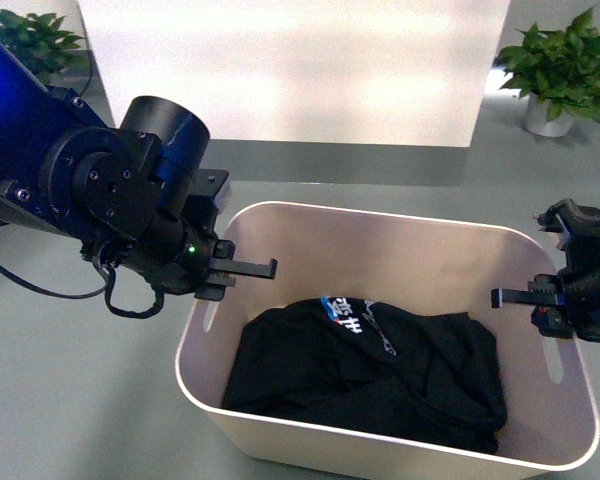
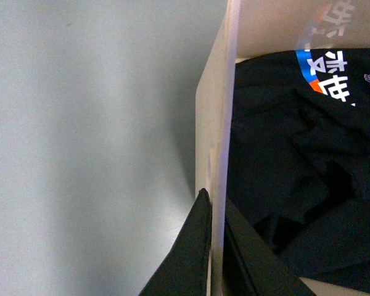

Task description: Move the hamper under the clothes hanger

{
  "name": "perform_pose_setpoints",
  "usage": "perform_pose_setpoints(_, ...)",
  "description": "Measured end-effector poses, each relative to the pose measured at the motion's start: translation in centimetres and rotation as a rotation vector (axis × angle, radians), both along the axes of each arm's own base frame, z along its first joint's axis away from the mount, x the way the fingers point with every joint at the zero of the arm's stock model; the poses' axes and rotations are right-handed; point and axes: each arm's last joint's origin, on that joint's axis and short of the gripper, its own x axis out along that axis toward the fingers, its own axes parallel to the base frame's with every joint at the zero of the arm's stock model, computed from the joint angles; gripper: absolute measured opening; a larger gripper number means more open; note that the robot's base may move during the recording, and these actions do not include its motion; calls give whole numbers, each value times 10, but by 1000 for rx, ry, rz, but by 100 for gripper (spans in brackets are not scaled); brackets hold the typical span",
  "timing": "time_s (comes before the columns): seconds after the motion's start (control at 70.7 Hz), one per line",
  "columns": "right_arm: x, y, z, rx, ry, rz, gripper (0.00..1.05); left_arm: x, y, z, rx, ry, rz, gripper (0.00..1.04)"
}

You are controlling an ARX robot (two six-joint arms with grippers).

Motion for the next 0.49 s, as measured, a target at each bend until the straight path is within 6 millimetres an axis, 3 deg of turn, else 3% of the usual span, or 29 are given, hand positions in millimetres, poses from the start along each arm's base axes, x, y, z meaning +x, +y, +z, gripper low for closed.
perform_pose_setpoints(0.17, 0, -8, 0, -17, 1, -32, 3, -2, -10, 0, -15, 3, -30, 4)
perform_pose_setpoints(0.495, 0, 8, 0, 9, 1, 25, 3, 2, 8, 0, 9, -3, 24, 4)
